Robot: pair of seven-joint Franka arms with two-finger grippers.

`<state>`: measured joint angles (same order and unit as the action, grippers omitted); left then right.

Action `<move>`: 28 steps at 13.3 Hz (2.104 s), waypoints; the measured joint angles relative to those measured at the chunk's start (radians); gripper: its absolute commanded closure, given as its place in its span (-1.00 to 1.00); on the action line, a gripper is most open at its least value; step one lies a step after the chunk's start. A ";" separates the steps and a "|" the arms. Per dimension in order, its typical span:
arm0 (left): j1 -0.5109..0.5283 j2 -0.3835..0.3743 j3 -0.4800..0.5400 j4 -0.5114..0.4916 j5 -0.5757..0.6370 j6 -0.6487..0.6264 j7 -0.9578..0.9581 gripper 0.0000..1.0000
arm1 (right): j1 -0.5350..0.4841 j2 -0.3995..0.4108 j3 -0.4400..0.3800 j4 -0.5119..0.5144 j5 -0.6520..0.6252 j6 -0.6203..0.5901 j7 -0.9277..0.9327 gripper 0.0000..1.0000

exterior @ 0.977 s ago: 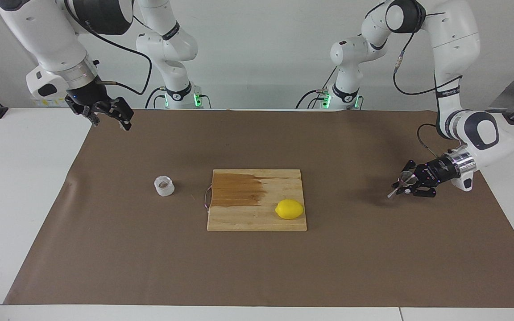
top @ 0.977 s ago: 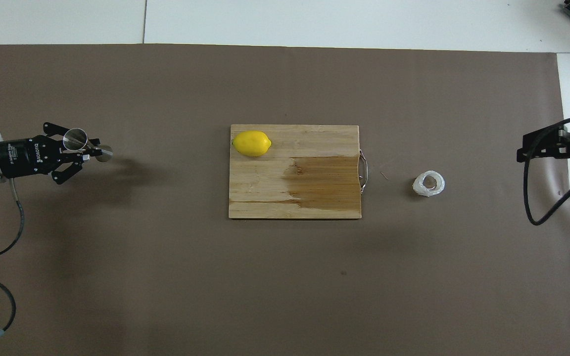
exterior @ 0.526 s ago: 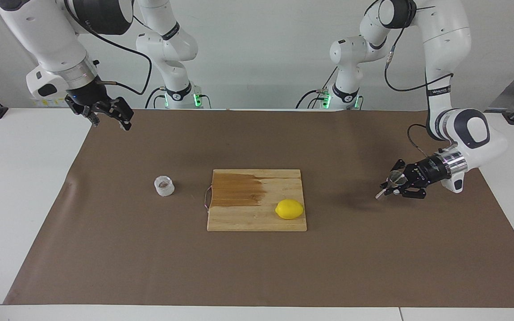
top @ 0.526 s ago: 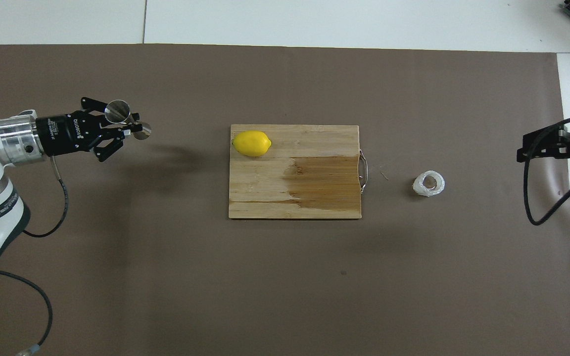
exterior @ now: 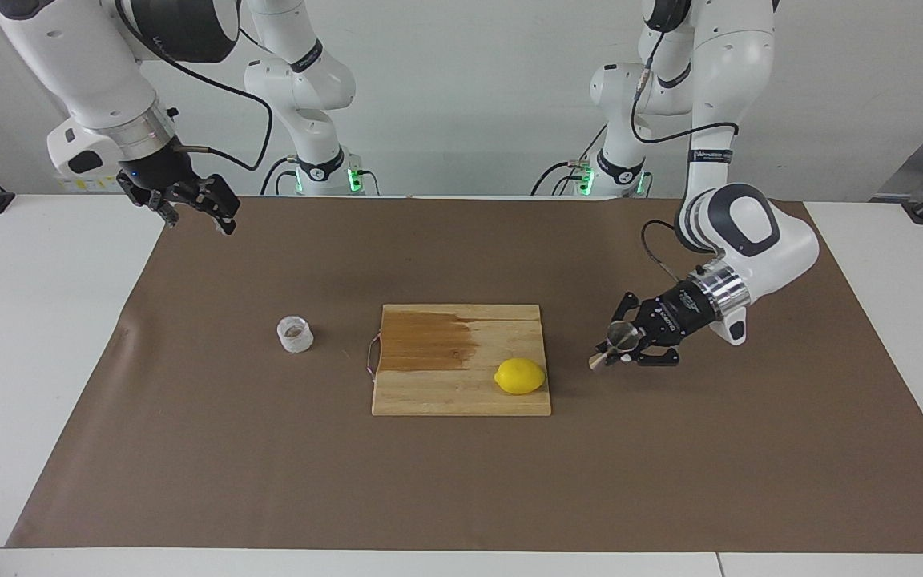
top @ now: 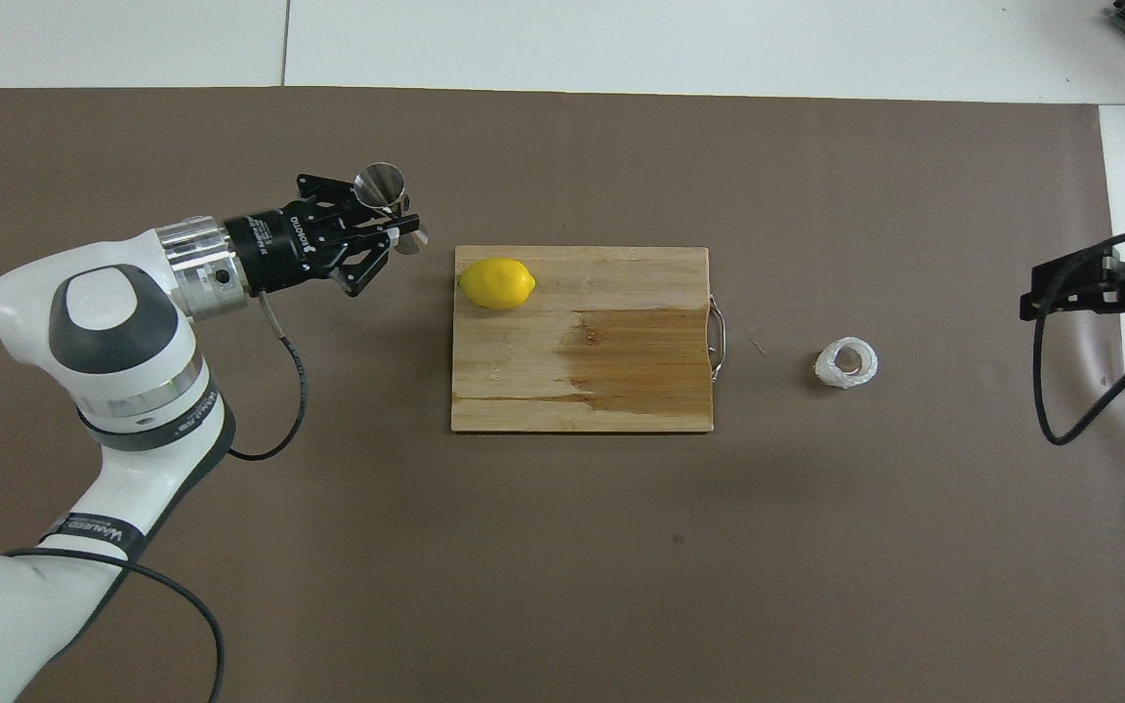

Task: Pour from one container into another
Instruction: 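Lower the jigger upright onto the cutting board beside the lemon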

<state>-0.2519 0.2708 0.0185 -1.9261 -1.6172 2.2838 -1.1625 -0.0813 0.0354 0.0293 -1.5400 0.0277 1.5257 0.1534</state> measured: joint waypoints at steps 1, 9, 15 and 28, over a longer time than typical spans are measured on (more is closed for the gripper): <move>-0.008 -0.002 -0.038 -0.002 -0.035 0.052 -0.002 1.00 | 0.000 0.000 0.000 0.000 0.000 0.000 0.000 -1.00; -0.159 -0.009 -0.152 -0.015 -0.388 0.290 0.218 1.00 | 0.000 0.000 0.000 0.000 0.000 0.000 0.000 -1.00; -0.255 0.053 -0.154 -0.035 -0.489 0.375 0.353 1.00 | 0.000 0.000 0.000 0.000 0.000 0.000 0.000 -1.00; -0.276 0.118 -0.159 -0.013 -0.561 0.389 0.385 1.00 | 0.000 0.000 0.000 0.000 0.000 0.000 0.000 -1.00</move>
<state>-0.5280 0.3884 -0.1401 -1.9391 -2.1779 2.6730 -0.7771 -0.0813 0.0354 0.0293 -1.5400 0.0277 1.5257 0.1534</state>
